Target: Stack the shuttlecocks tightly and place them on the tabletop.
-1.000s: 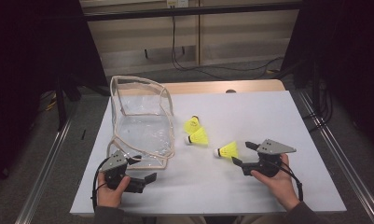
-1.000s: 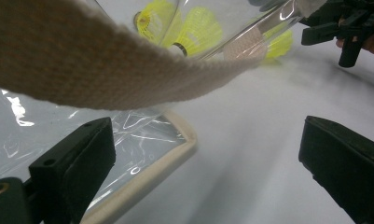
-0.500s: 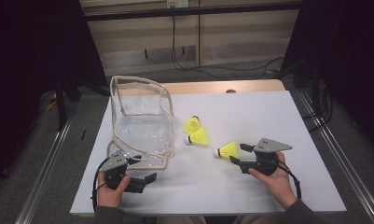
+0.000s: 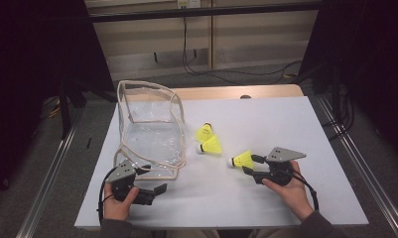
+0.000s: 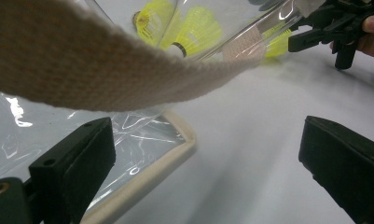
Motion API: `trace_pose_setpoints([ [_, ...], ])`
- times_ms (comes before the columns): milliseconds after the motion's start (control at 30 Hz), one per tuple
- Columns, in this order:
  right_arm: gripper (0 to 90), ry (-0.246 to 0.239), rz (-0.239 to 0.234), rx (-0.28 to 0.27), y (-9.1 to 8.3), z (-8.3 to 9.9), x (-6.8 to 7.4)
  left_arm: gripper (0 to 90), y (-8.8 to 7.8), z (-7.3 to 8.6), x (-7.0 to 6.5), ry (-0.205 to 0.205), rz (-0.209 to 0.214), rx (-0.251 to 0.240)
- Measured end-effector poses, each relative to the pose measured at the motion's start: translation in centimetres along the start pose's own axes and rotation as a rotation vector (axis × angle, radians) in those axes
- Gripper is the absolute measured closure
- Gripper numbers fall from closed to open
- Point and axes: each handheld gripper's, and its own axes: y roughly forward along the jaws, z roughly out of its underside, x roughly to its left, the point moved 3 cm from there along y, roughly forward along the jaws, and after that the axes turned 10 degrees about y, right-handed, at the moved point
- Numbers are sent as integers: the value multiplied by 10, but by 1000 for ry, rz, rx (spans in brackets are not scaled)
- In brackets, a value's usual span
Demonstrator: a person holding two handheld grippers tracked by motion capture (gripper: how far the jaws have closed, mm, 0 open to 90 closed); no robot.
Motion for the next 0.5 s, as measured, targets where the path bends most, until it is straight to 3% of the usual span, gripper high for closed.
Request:
trace_pose_setpoints([
  [367, 646, -11, -38, 42, 5, 0, 3, 37, 0, 0, 0, 0, 2, -4],
  [500, 673, -3, -52, 57, 7, 1, 3, 37, 0, 0, 0, 0, 3, 1],
])
